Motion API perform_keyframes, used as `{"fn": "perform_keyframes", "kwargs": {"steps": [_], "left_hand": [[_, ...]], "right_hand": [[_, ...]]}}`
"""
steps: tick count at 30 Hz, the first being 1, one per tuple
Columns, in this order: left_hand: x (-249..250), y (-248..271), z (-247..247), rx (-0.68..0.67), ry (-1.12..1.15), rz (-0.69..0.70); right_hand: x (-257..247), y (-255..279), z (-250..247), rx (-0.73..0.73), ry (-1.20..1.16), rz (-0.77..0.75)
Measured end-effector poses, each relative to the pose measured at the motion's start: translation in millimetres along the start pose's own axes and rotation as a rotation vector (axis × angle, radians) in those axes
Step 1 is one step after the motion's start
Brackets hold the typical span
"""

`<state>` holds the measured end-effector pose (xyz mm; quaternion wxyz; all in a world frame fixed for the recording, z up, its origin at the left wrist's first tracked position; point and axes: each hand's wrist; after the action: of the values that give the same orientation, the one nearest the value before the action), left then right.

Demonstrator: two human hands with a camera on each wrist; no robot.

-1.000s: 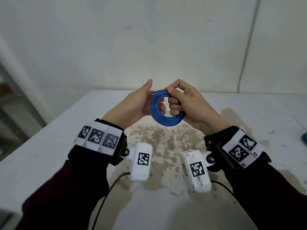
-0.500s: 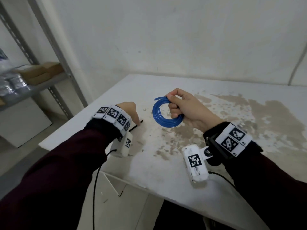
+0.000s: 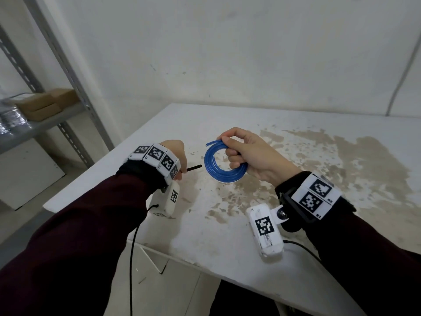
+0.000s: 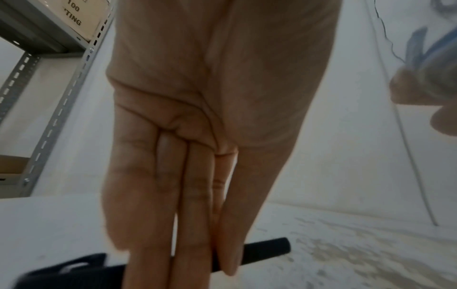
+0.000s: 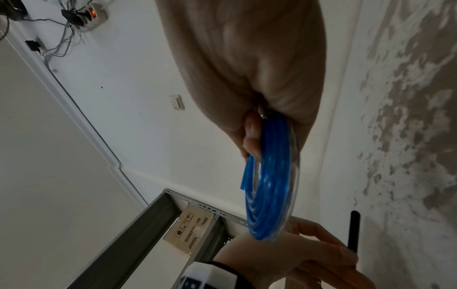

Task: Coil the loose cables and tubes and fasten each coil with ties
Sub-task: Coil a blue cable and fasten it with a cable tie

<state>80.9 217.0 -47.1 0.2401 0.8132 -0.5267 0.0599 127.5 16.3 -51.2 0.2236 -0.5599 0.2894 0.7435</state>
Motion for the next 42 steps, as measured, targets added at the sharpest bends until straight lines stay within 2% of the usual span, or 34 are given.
{"fn": "perform_keyframes", "kwargs": {"steps": [2, 6, 9, 12, 15, 17, 20, 23, 27, 35, 39, 42], "left_hand": [[8.3, 2.6, -2.8, 0.020, 0.078, -0.016], [9.9, 4.0, -3.7, 0.029, 0.097, -0.060], [4.5, 7.2, -8.1, 0.001, 0.133, -0.020], [9.4, 11.5, -16.4, 0.093, 0.163, 0.038], [27.1, 8.9, -25.6, 0.250, 0.431, 0.210], [48.3, 11.2, -28.6, 0.282, 0.678, 0.348], [91.2, 12.9, -27.1, 0.276, 0.812, 0.497], [134.6, 12.1, -21.5, 0.255, 0.849, 0.602], [185.0, 15.4, -10.0, 0.198, 1.026, 0.720], [258.7, 14.5, 7.7, 0.185, 1.056, 0.838], [276.1, 7.3, 19.4, 0.217, 0.966, 0.904], [278.8, 1.7, 25.2, 0.174, 0.957, 0.922]], "right_hand": [[0.0, 1.0, -2.6, 0.002, -0.003, -0.003], [-0.9, 2.8, -7.1, 0.007, -0.012, -0.003], [-2.6, 5.5, -8.9, -0.001, -0.015, 0.000], [-6.8, 9.4, -9.4, -0.028, 0.009, -0.010], [-17.2, 15.6, -14.0, -0.071, 0.089, -0.048], [-27.6, 22.1, -21.5, -0.084, 0.165, -0.089], [-45.6, 35.1, -42.1, -0.048, 0.259, -0.156], [-63.2, 50.2, -73.3, 0.043, 0.329, -0.206], [-82.1, 70.4, -114.9, 0.129, 0.383, -0.230], [-106.2, 96.8, -158.8, 0.274, 0.458, -0.306], [-105.2, 97.4, -175.5, 0.335, 0.482, -0.298], [-104.6, 96.5, -184.4, 0.394, 0.512, -0.289]]}}
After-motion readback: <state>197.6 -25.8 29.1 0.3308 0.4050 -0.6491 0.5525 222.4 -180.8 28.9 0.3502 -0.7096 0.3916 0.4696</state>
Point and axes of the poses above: each hand's wrist, its own y-axis away from the middle knuckle, its own z-axis out of the palm, x = y × z, and after that the axes turned 10 degrees about z, right-handed
